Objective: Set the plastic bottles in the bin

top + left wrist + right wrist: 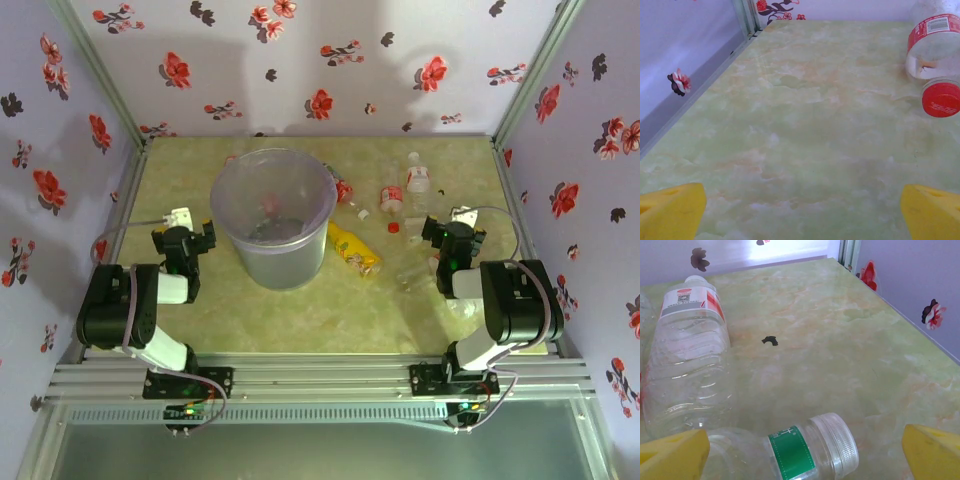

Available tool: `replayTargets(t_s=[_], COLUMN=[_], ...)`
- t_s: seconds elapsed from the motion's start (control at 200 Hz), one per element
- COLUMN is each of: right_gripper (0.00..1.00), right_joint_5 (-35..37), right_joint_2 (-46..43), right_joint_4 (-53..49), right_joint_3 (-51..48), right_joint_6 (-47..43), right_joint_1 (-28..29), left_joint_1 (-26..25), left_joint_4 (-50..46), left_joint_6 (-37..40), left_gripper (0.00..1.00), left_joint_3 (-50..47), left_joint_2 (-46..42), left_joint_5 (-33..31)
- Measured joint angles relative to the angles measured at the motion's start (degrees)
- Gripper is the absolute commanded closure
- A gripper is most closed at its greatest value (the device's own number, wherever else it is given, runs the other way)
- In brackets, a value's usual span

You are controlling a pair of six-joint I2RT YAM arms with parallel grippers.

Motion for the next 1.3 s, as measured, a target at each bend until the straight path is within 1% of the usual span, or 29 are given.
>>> replayTargets(t_s=[0.92,1.01,1.125,1.22,1.3], right_gripper=[0.01,0.01,0.01,0.01,0.01], right_joint_5=[-1.27,-1.22,-0.63,1.49,3.15], right_joint_2=[-0.28,-3.67,-11.17,-16.26,-19.1], right_joint_4=[-0.48,-7.43,-19.8,-33.38,-46.77], right_joint_3=[0.04,1.62,7.48,15.72,23.5], right_joint_6=[0.02,0.17,0.68,2.99,6.86], right_joint_1=[-0.72,-0.76,-0.76,-0.76,-0.76], left_joint_1=[0.09,0.37,0.5,0.76,1.16], left_joint_4=[-1.33,-3.93,-11.61,-23.34,-37.16], left_joint_6=[-0.33,-0.92,-2.23,-4.59,-8.57], left_gripper=[0.01,0.01,0.0,0.01,0.02], left_joint_3=[0.11,0.11,0.52,4.74,12.87], left_joint_2=[-0.66,-4.02,-14.95,-25.94,-33.22], left_joint_5=[-0.02,-0.7,-3.1,-5.73,-7.13])
